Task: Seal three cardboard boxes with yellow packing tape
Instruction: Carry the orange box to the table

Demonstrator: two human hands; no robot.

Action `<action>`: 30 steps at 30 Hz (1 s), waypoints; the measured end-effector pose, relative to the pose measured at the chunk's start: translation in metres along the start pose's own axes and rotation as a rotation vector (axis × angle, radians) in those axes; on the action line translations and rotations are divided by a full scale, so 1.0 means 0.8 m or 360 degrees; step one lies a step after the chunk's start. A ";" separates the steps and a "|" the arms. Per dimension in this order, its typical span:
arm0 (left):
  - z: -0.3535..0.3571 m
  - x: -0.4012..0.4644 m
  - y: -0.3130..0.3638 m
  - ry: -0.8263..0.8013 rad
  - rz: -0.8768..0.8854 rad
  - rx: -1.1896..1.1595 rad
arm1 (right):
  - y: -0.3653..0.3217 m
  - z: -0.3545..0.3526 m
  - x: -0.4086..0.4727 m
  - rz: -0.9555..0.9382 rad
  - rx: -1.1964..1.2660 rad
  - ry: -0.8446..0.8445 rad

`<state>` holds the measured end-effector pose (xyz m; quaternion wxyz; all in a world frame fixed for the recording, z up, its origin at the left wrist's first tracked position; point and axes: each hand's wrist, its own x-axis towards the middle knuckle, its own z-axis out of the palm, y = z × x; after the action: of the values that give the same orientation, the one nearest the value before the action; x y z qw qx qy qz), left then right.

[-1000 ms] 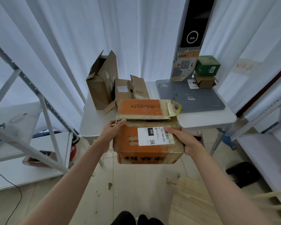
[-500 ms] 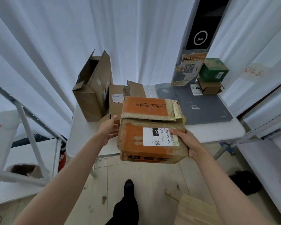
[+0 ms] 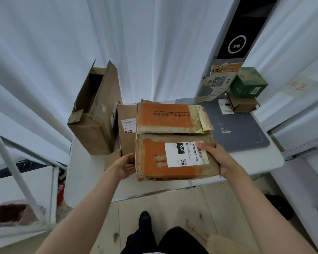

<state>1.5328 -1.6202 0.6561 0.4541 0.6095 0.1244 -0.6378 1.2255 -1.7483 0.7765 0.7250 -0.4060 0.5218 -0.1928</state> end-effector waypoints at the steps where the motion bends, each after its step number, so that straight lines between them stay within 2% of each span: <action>1: 0.004 0.004 -0.002 -0.0005 -0.0018 -0.0082 | -0.003 -0.001 0.006 0.0003 0.0012 -0.0002; 4: 0.013 0.015 -0.006 -0.0085 -0.0062 -0.0195 | -0.009 -0.010 0.025 0.0015 0.0036 -0.0019; 10: 0.014 0.052 0.006 -0.0128 0.0090 -0.0064 | -0.012 -0.030 0.052 0.0076 0.0022 -0.0034; 14: 0.036 0.058 0.032 -0.0286 0.0209 0.0034 | -0.013 -0.044 0.063 0.0097 -0.0017 -0.0044; 17: 0.051 0.070 0.046 -0.0358 0.0176 0.0087 | -0.011 -0.052 0.069 0.0113 -0.0037 -0.0054; 21: 0.054 0.100 0.073 -0.0252 0.0317 0.0175 | -0.001 -0.056 0.080 0.0127 -0.0054 -0.0040; 22: 0.054 0.105 0.072 -0.0158 0.0314 0.0166 | 0.002 -0.055 0.083 0.0135 -0.0053 -0.0043; 27: 0.072 0.090 0.096 -0.0373 0.0272 0.0166 | 0.023 -0.049 0.093 0.0220 -0.0060 -0.0079; 30: 0.042 0.120 0.089 -0.0315 0.0339 0.0302 | 0.035 -0.050 0.097 0.0250 -0.0069 -0.0087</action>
<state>1.5770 -1.7249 0.6062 0.4696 0.5937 -0.0469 -0.6518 1.2142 -1.8017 0.7026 0.7429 -0.3846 0.5361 -0.1129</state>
